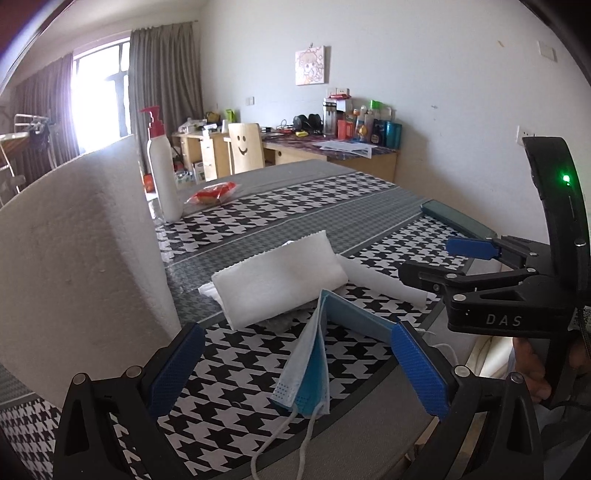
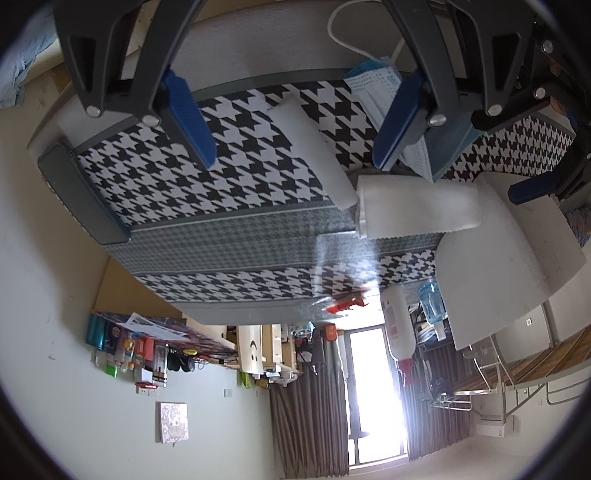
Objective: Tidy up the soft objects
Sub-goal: 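Lower left tool over the blue mask while right tool approaches the white foam roll, then close left gripper on the blue mask while right gripper closes on the white roll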
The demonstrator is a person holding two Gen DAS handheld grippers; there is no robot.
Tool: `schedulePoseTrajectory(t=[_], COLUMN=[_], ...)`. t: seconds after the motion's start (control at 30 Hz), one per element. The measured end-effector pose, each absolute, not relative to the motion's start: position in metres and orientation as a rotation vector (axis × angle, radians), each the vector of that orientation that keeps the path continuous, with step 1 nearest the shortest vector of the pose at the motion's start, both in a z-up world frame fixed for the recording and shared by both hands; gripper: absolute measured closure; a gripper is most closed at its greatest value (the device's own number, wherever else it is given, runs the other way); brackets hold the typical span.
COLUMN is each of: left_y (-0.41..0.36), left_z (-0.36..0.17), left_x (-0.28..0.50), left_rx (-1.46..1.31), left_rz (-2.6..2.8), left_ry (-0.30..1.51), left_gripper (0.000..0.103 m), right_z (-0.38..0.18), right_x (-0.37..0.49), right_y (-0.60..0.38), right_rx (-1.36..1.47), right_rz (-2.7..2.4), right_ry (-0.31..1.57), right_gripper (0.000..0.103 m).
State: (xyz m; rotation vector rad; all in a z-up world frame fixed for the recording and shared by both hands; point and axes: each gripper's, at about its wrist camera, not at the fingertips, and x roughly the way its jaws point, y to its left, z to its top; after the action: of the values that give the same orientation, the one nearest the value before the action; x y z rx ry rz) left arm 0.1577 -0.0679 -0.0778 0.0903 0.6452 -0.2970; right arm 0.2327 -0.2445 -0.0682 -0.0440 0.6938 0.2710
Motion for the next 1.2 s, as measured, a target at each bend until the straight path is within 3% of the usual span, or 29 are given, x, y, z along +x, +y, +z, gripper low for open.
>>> schedulePoseTrajectory(t=[0.17,0.43,0.63,0.7,0.77,1.03,1.2], left_y=[-0.071,-0.074,-0.076,-0.077,-0.077,-0.081,-0.082], left_z=[-0.084,-0.09,-0.096,-0.097,-0.098,-0.103,-0.106], left_x=[0.165,0.171,0.173,0.174,0.175,0.177,0.18], left_rx=[0.088,0.095,0.104,0.106,0.108,0.128,0.133], left_rz=[-0.312,-0.313,-0.328,-0.335,-0.337,-0.354,-0.355], left_ry=[0.686,0.708,0.734,0.741,0.746,0.77,0.788], left_gripper=[0.011,0.015,0.023,0.028,0.032,0.05,0.058], right_z=[-0.073,-0.083,-0.088,-0.09,-0.092,-0.098,-0.103], right_x=[0.237,0.242,0.244,0.245,0.248,0.252,0.254], right_y=[-0.243,-0.243,-0.239,-0.237,-0.235,-0.232,-0.228], right_rx=[-0.054,-0.068,-0.089,-0.098,-0.101,-0.124,-0.143], right_rz=[0.268,0.267,0.276,0.275,0.282,0.297,0.303], right_ry=[0.717,0.757,0.775,0.783,0.798,0.82,0.837], right_gripper=[0.019,0.025,0.026,0.028,0.037,0.04,0.049])
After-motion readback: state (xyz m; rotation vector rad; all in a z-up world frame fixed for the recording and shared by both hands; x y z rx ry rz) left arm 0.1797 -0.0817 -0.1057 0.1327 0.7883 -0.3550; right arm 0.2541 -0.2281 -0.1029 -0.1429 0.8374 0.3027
